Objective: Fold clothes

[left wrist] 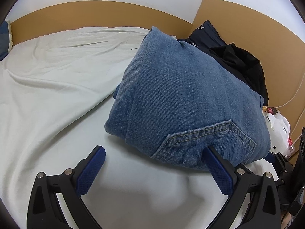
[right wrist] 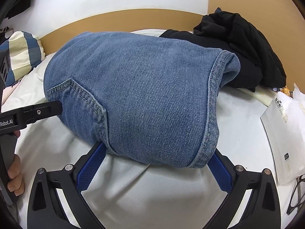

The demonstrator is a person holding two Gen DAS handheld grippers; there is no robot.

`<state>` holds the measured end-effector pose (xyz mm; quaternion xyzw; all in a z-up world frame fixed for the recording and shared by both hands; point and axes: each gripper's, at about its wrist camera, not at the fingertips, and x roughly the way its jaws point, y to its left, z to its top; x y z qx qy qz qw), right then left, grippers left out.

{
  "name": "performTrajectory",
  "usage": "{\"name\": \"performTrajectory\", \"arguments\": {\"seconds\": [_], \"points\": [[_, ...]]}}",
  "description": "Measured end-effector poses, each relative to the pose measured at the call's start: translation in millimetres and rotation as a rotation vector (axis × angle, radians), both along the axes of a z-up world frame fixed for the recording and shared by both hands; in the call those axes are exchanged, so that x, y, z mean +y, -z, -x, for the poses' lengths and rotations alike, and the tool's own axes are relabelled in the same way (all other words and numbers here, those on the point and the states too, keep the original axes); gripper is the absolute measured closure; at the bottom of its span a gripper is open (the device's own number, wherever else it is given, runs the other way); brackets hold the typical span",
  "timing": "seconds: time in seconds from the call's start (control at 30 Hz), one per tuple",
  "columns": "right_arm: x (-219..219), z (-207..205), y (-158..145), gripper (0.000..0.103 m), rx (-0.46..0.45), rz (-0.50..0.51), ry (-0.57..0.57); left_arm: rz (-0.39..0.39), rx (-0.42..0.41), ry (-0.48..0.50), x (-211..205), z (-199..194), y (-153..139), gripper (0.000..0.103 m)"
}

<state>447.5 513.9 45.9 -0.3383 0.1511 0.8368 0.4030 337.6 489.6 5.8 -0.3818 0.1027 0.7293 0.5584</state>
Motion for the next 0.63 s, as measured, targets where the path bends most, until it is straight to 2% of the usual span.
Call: {"name": "performTrajectory", "arguments": {"seconds": [0.23, 0.63], "points": [[-5, -3, 0, 0.000, -0.007, -0.001, 0.001, -0.020, 0.085, -0.030, 8, -5, -8, 0.000], [-16, -9, 2, 0.000, -0.027, 0.006, 0.002, -0.014, 0.160, -0.039, 11, -1, -11, 0.000]]}}
